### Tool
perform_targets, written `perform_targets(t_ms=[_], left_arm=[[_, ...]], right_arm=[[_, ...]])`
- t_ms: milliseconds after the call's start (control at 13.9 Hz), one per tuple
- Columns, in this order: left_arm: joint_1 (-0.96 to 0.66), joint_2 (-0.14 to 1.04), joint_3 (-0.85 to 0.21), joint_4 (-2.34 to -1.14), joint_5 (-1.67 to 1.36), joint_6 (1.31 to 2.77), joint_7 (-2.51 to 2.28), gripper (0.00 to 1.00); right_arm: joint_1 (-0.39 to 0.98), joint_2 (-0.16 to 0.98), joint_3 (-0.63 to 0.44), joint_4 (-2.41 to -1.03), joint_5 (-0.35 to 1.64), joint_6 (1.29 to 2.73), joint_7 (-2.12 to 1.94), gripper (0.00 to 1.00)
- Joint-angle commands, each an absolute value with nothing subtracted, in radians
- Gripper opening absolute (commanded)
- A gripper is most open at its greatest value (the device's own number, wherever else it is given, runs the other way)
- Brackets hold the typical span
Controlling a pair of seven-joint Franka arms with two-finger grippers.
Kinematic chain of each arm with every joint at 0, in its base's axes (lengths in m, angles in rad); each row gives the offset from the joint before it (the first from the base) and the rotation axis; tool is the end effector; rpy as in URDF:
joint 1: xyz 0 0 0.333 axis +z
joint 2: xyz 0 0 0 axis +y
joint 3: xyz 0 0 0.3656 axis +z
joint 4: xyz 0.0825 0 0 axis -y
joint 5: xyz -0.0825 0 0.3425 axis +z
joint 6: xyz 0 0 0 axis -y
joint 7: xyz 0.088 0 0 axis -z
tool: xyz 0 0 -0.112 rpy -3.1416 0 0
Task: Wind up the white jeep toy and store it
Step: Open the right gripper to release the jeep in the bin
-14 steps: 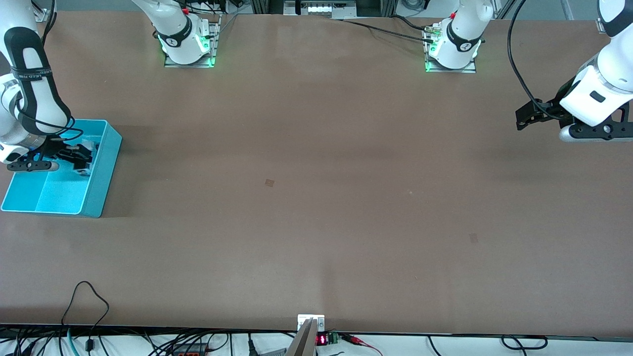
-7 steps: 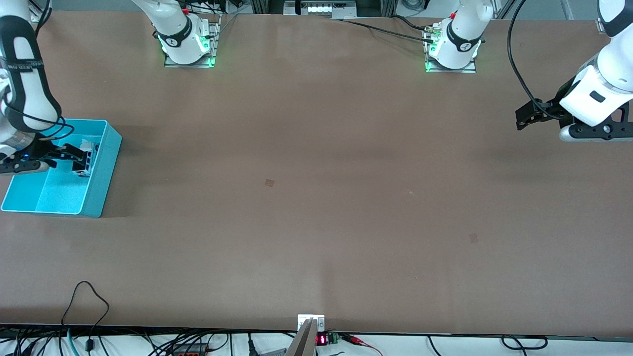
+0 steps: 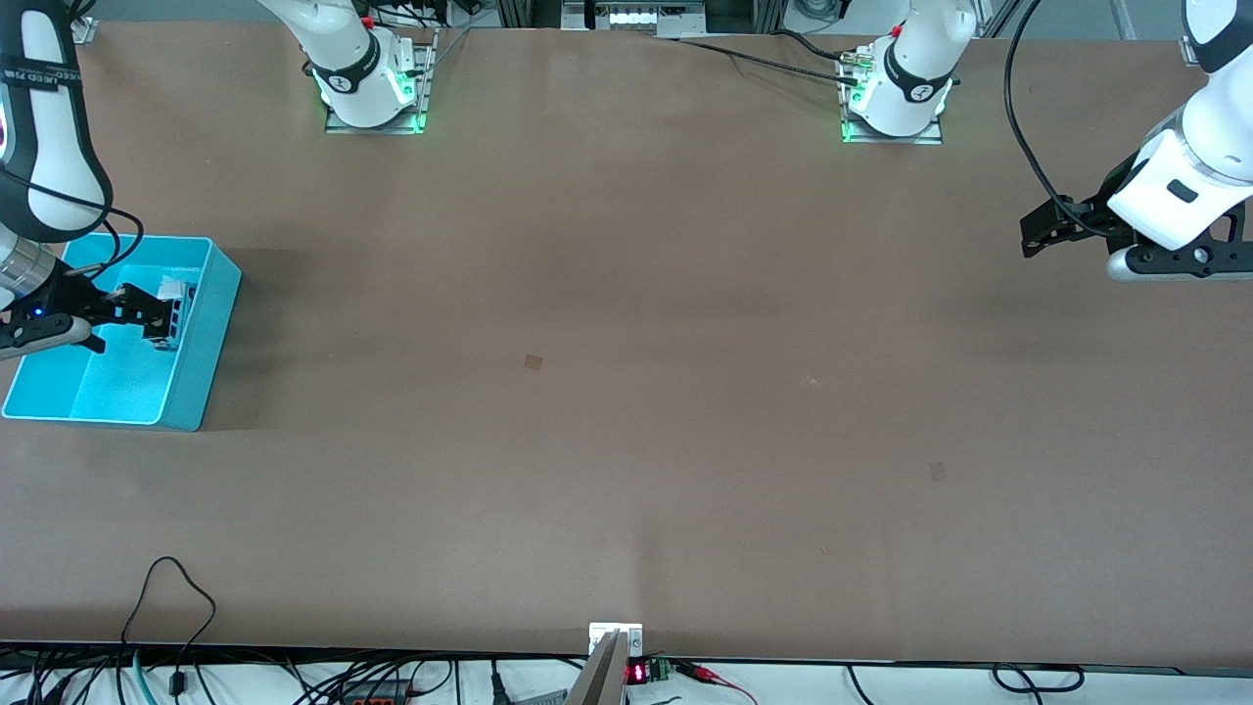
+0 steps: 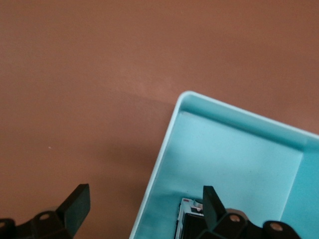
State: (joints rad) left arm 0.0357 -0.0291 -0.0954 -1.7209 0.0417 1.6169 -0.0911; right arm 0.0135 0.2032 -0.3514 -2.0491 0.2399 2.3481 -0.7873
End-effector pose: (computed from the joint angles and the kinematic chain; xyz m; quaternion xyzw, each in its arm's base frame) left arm 0.5005 -0.0262 0.6232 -0.9990 -0.0140 0.0357 0.0249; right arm 0.5426 -0.1752 0.4265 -0.9856 -0.1494 -0.0770 0.0169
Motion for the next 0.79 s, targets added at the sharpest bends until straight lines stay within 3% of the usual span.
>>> perform_targets(t_ms=[0, 216, 433, 722], left_arm=[[0.031, -0.025, -0.094, -1.697, 0.031, 1.594, -0.086, 1.00], [0.031, -0.025, -0.094, -1.697, 0.031, 1.592, -0.086, 1.00], [0.031, -0.025, -0.094, -1.695, 0.031, 1.594, -0.089, 1.00], [0.029, -0.026, -0.094, -1.695, 0.031, 1.577, -0.089, 1.00]], right_arm=[[0.055, 0.199, -0.363, -2.008, 0.247, 2.283, -0.775, 1.00], [0.064, 0.189, -0.344, -1.927, 0.164, 2.174, -0.639, 1.00], [0.060, 0.163, -0.240, -1.836, 0.089, 2.013, -0.443, 1.00], [0.057, 0.071, -0.092, -1.816, 0.026, 1.889, -0.201, 1.00]])
